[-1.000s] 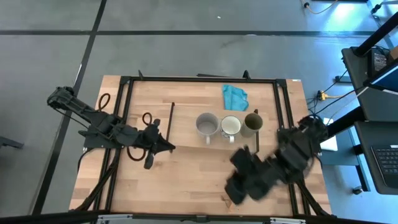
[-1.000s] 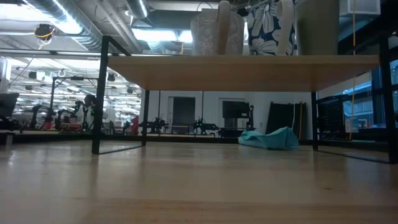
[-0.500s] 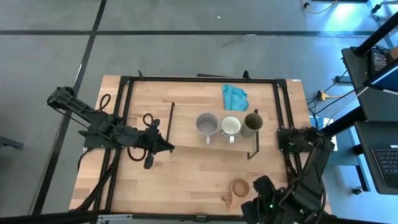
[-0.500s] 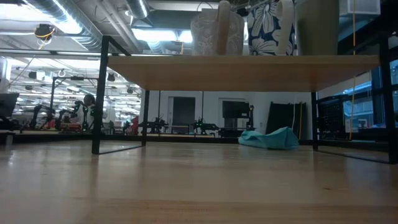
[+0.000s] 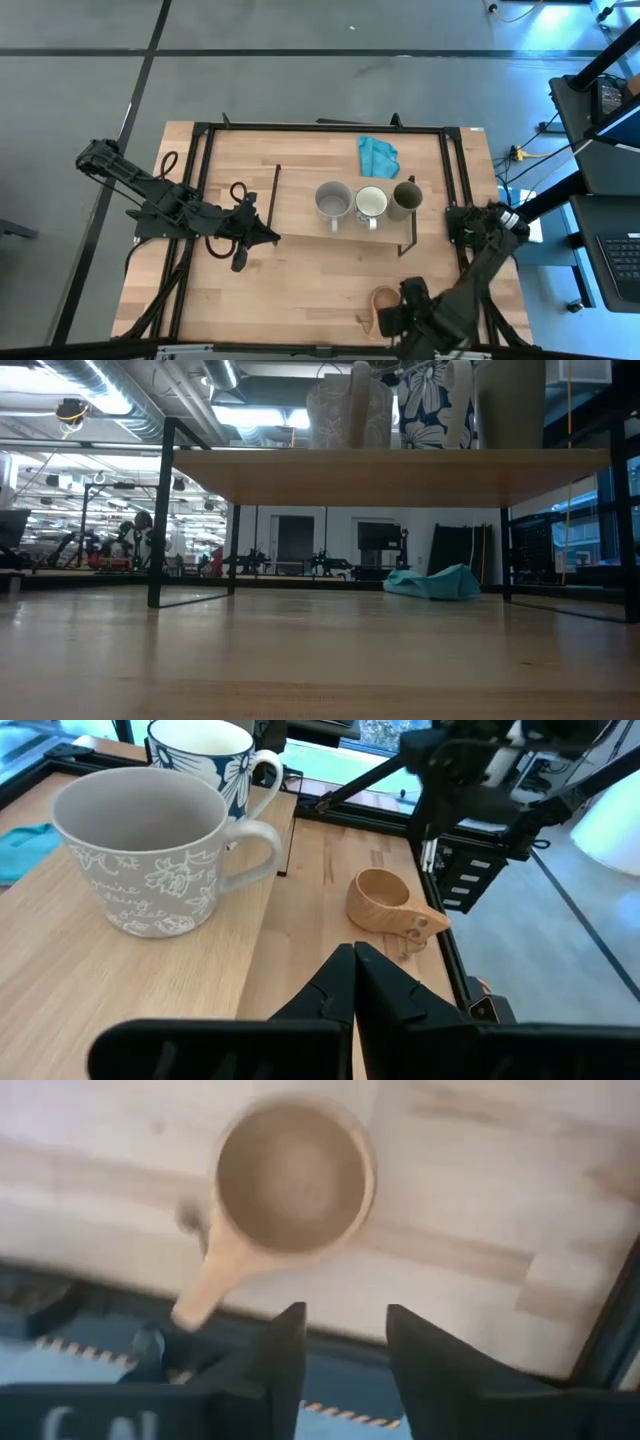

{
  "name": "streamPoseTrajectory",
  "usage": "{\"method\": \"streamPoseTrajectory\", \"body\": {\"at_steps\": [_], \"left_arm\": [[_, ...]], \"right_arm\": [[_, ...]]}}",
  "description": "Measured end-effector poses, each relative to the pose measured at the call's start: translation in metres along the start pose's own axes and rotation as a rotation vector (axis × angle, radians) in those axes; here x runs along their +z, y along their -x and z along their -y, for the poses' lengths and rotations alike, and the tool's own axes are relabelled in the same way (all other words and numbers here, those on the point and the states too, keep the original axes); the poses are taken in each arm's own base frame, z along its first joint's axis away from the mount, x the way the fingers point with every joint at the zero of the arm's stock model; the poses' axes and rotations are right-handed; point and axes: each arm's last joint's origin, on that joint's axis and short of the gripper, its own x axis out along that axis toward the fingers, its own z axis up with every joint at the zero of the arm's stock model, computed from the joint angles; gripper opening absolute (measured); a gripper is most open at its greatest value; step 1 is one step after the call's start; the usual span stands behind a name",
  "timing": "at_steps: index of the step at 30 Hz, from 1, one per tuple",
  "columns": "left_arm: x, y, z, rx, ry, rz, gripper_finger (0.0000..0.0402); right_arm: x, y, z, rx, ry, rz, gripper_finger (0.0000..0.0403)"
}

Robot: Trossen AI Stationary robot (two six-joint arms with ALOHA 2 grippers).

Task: Stack small to large cups/mugs on shelf
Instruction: Put the brown wooden mug on the shelf

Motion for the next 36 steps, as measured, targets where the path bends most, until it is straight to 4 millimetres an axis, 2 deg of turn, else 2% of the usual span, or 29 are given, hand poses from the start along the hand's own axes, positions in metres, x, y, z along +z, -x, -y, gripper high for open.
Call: {"method": "streamPoseTrajectory", "body": {"at_steps": [6, 16, 28, 36], "left_arm": [[-0.001, 0.001, 0.001, -0.007, 0.032, -0.008, 0.0000], [-0.005, 0.003, 0.007, -0.019, 0.033, -0.025, 0.0000], [-0.006, 0.003, 0.006, -0.013, 0.030, -0.035, 0.0000], [-0.007, 0.003, 0.006, -0.008, 0.026, -0.044, 0.0000]], "right_arm": [[0.019, -0.022, -0.005, -0.090, -0.052, 0.025, 0.0173], [0.022, -0.063, -0.007, -0.034, -0.067, 0.055, 0.0179], [0.024, -0.069, -0.006, -0.049, -0.074, 0.045, 0.0179], [0.028, -0.080, -0.005, -0.067, -0.088, 0.030, 0.0179]]}}
